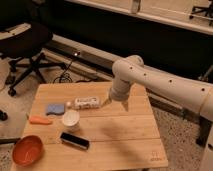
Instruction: Pick up the ceramic cup
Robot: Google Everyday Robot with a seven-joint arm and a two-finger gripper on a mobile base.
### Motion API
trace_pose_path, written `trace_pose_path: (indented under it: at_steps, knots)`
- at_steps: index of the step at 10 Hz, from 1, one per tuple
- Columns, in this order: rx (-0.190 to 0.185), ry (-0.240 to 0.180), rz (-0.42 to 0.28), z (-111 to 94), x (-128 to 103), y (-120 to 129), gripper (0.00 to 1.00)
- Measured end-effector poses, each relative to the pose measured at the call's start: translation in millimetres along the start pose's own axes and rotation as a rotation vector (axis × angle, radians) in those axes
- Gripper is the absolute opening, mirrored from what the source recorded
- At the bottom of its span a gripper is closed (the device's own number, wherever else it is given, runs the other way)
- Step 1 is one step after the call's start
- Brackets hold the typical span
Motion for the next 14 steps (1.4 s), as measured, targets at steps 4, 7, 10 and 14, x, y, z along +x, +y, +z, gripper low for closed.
trace_pose_path:
  at_steps: [4, 7, 10, 14]
  knots:
    - [0.0, 0.0, 0.0, 0, 0, 0, 0.8]
    - [0.003, 0.0, 0.0, 0, 0, 0, 0.8]
    - [0.067, 0.063, -0.05, -32, -3, -13, 0.8]
    - [0.073, 0.146, -0.232, -57, -26, -65, 0.8]
